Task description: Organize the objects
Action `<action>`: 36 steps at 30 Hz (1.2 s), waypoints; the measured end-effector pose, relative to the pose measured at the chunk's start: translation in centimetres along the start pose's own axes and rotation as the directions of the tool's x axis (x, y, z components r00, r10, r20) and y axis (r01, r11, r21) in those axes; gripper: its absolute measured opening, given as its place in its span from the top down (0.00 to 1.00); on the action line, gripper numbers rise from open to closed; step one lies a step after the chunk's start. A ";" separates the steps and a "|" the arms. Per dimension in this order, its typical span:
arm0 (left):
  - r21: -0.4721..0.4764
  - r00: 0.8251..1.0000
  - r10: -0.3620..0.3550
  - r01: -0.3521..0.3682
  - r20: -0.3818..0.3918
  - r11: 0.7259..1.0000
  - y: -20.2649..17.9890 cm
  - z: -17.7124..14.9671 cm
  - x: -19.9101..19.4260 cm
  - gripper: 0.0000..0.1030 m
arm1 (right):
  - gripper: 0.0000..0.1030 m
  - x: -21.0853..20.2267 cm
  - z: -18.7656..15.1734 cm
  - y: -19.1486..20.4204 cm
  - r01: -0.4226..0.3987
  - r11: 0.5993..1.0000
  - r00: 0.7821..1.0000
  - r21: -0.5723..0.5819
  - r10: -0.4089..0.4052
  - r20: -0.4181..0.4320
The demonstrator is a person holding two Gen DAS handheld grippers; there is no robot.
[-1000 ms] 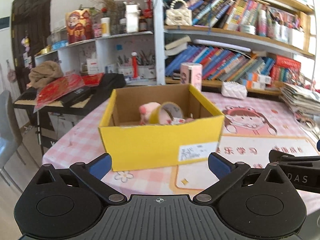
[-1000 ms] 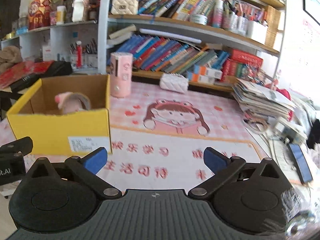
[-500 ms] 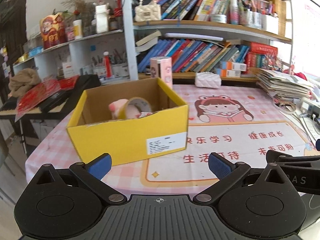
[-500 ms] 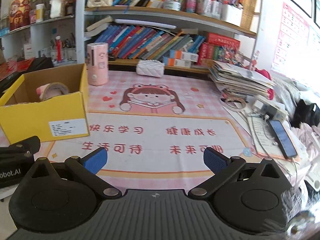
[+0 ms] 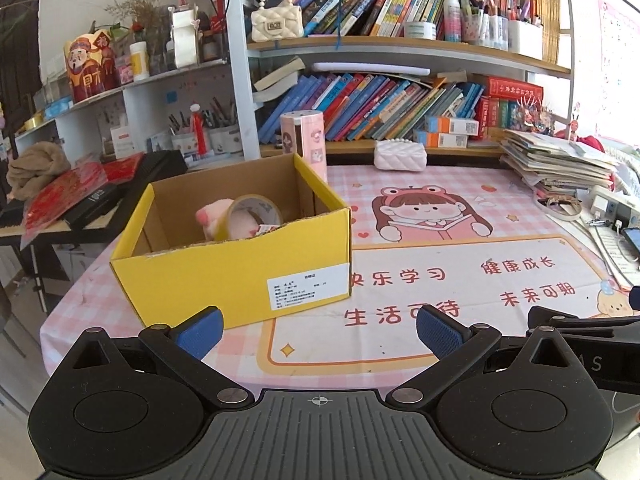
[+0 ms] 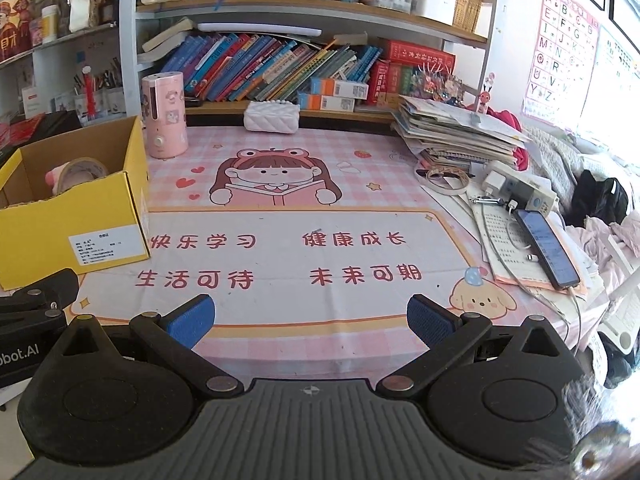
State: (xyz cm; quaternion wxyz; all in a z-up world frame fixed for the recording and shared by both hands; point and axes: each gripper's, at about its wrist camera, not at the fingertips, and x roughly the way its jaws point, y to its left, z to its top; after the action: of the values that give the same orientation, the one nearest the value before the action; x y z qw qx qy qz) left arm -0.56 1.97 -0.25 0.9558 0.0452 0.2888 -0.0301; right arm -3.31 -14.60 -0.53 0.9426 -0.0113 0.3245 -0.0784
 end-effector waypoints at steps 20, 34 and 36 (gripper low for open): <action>-0.043 0.997 0.015 -0.018 -0.070 0.999 -0.1 -0.7 0.3 0.00 | 0.00 0.4 -0.2 -0.3 -0.030 1.000 0.999 -0.010 0.030 -0.029; -0.049 0.996 -0.003 -0.001 -0.088 0.999 -0.4 -0.7 0.5 0.00 | 0.00 0.2 -0.4 -0.8 -0.020 1.000 0.999 0.002 0.020 -0.026; -0.050 0.996 -0.003 -0.001 -0.093 0.999 -0.4 -0.7 0.6 0.00 | 0.00 0.2 -0.4 -0.8 -0.021 1.000 0.999 0.002 0.021 -0.026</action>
State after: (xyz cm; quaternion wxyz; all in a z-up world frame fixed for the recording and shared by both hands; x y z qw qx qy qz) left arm -0.49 1.61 -1.20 0.9423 0.0227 0.3334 -0.0212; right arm -3.51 -15.38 -0.93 0.9390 -0.0063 0.3370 -0.0689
